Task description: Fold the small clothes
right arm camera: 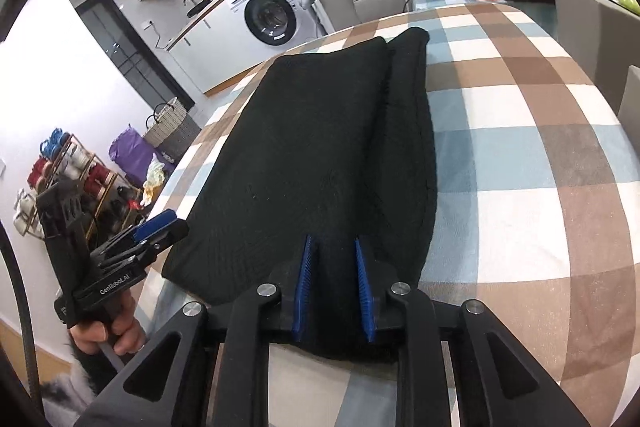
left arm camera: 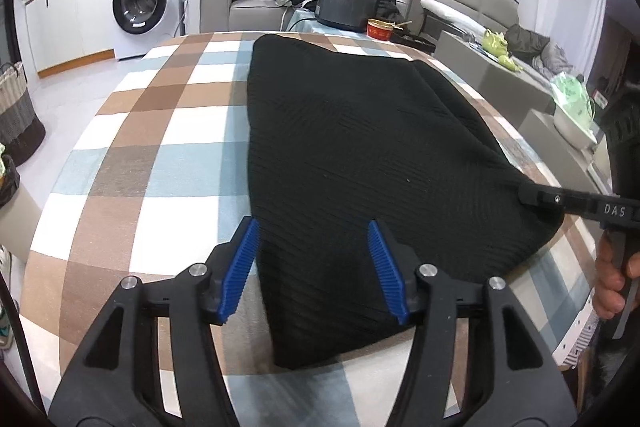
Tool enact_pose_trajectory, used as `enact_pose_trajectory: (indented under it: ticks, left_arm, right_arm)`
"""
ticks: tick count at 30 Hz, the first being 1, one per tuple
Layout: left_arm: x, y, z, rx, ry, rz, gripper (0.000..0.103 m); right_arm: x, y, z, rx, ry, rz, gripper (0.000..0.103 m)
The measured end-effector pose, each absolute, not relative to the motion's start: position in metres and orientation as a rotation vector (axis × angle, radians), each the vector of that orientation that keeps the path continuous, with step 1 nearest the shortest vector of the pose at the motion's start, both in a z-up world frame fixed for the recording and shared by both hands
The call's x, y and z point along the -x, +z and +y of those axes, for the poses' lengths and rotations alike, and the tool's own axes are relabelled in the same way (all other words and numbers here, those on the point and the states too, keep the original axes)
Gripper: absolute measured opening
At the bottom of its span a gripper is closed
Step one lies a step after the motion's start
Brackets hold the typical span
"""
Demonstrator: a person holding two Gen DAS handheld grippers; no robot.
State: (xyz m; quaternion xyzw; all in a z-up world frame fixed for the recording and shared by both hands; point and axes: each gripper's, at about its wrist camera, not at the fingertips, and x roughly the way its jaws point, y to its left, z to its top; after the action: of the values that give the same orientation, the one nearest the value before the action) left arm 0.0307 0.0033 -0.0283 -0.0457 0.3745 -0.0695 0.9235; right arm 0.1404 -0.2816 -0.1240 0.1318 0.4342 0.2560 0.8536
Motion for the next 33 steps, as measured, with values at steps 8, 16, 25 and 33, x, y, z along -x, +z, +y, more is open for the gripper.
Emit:
enact_pose_trajectory:
  ticks: [8, 16, 25, 33]
  left_arm:
    - [-0.019, -0.028, -0.003, 0.066, -0.156, 0.751, 0.063]
    - [-0.016, -0.037, 0.0, 0.058, -0.149, 0.77, 0.065]
    - [-0.014, -0.046, 0.01, 0.09, -0.156, 0.81, 0.065]
    - [-0.021, -0.052, 0.015, 0.121, -0.165, 0.853, 0.065]
  right_arm:
    - [-0.128, -0.13, -0.283, -0.242, 0.526, 0.861, 0.01]
    - [-0.122, -0.132, -0.293, -0.229, 0.46, 0.873, 0.009]
    - [-0.104, -0.134, -0.302, -0.292, 0.524, 0.876, 0.015]
    - [-0.092, -0.124, -0.294, -0.187, 0.436, 0.81, 0.063]
